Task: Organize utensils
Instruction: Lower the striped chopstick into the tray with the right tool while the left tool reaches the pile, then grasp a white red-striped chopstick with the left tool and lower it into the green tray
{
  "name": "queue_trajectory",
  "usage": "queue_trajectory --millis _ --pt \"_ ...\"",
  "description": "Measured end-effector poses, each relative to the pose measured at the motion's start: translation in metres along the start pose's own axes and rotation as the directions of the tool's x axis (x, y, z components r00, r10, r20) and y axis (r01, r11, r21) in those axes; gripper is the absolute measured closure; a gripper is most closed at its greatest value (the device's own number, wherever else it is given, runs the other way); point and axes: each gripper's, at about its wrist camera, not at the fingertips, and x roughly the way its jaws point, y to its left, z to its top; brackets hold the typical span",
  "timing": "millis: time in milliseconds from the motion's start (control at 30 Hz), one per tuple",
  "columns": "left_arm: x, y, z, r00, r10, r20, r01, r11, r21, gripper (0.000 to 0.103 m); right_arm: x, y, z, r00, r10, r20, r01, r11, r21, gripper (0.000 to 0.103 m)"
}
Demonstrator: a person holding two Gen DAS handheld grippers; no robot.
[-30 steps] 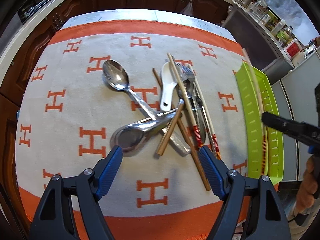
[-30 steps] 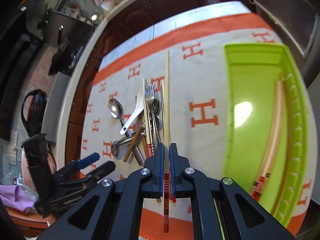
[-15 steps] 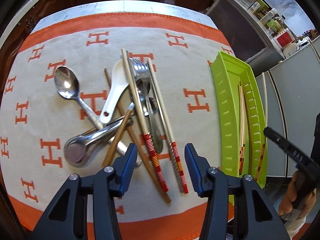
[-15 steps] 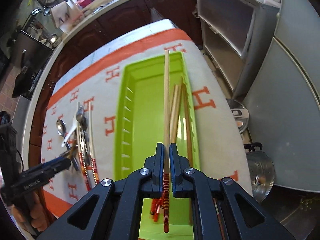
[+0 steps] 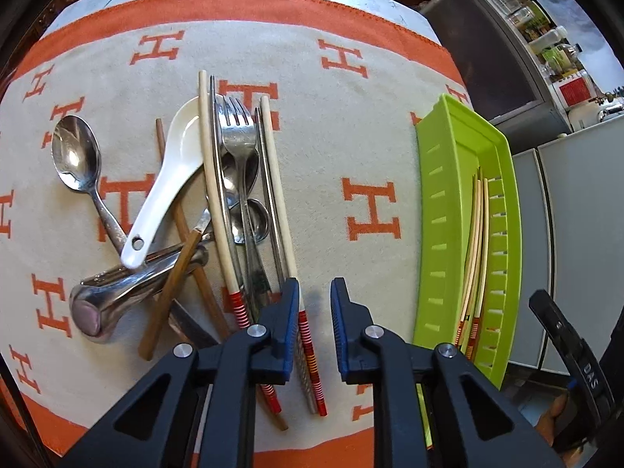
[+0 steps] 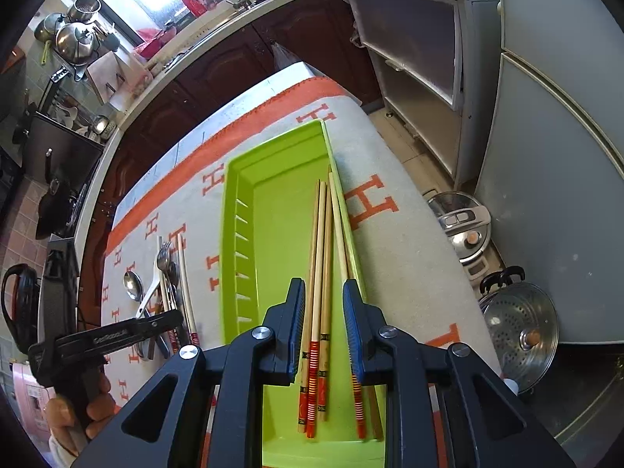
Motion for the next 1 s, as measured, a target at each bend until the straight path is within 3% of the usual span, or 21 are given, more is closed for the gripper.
queue_trajectory --millis 733,900,1000 --pt "0.029 -0.001 -0.004 0.997 0.071 -0.032 -0.071 0.997 -0.002 0.089 0.003 0.013 -0.006 0.999 0.028 -0.02 -0.029 0.999 -0.022 0.083" --pt "0.033 -0.022 -0.004 0.989 0.145 0.004 -0.145 0.988 0.053 0.09 0.01 0.015 -0.008 0.999 0.022 -0.032 -0.022 0.999 -0.025 0.083" --pt "0.034 -0.03 -0.004 0.982 0.186 0.029 -0.188 0.979 0.073 0.097 0.014 0.017 -0.011 0.999 0.021 -0.041 -0.022 0.999 -0.029 0.083"
